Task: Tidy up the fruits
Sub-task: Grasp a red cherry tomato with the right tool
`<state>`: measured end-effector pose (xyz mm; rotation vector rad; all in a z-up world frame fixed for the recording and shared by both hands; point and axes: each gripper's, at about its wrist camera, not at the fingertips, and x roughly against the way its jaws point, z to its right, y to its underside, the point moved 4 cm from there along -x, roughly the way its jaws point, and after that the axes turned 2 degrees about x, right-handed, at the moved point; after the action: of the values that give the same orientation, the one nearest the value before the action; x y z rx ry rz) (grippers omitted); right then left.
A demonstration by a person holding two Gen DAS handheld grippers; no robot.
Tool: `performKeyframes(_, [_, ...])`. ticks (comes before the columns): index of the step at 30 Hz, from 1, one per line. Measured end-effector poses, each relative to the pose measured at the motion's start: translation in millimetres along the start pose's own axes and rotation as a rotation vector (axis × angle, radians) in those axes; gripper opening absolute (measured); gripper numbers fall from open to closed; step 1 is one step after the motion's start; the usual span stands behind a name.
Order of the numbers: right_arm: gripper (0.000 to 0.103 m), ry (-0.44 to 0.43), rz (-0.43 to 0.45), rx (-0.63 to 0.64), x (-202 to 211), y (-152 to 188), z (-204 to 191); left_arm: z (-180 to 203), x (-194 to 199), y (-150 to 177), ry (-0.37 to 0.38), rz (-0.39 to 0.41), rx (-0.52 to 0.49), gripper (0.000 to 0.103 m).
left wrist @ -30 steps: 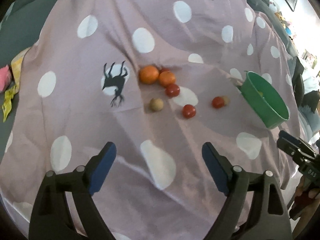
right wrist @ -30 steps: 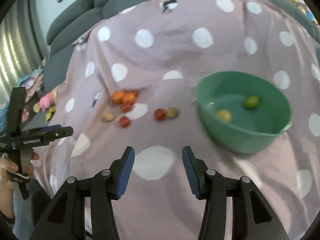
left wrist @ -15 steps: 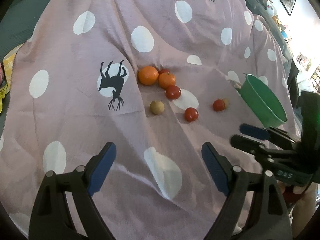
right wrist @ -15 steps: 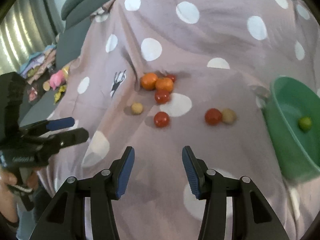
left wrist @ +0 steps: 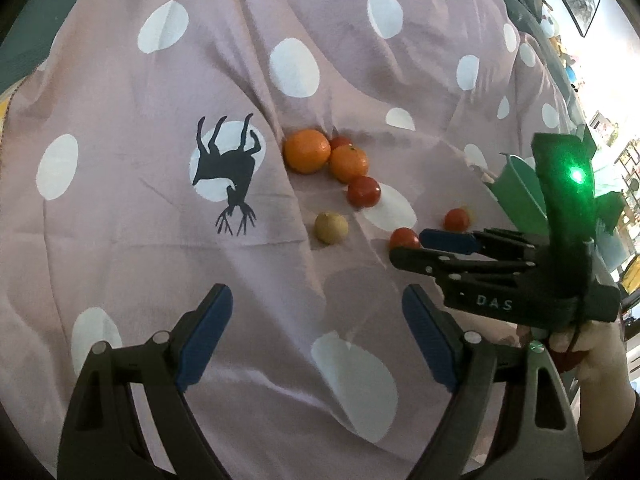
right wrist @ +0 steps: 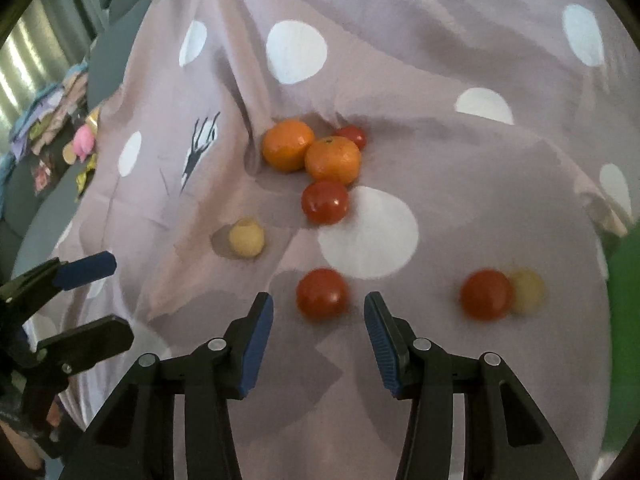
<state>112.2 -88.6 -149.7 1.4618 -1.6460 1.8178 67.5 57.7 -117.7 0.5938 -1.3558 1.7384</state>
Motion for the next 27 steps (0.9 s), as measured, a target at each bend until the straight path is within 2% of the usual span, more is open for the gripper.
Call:
performKeyframes(2, [0.050, 0.006, -0.019, 0.007, -6.0, -2.2, -2.0, -1.1, -1.1, -2.0, -0.003, 0.000, -0.004, 0.084])
performKeyframes(4, [0.043, 0.021, -0.025, 0.024, -9.7, -3.3, -3.0, -1.1, -1.6, -4.4, -0.003, 0.005, -0.008, 0.083])
performKeyframes(6, [0.029, 0.035, -0.026, 0.038, -11.7, -4.8, -1.8, 0.6, -2.5, -6.8, -0.005, 0.007, -0.013, 0.083])
performKeyframes(11, [0.029, -0.001, -0.001, -0.003, -5.1, -0.4, 10.5, 12.3, -9.1, -15.8, -0.009, 0.007, -0.049, 0.080])
performKeyframes(14, [0.029, -0.053, 0.046, -0.051, 12.2, 7.4, 24.1, 24.9, -16.3, -24.5, -0.010, 0.006, -0.093, 0.080])
performKeyframes(16, [0.029, -0.050, 0.084, -0.072, 27.2, 13.9, 33.8, 36.1, -27.1, -32.0, -0.014, -0.004, -0.124, 0.077])
performKeyframes(20, [0.029, -0.053, 0.128, -0.125, 45.3, 27.0, 52.0, 52.9, -55.5, -45.6, -0.025, -0.041, -0.168, 0.069])
performKeyframes(25, [0.029, -0.076, 0.147, -0.150, 55.3, 42.4, 63.1, 59.1, -93.9, -59.1, -0.091, -0.103, -0.175, 0.062])
performKeyframes(27, [0.029, -0.080, 0.152, -0.149, 54.8, 41.6, 60.6, 58.6, -105.8, -63.9, -0.110, -0.119, -0.171, 0.052])
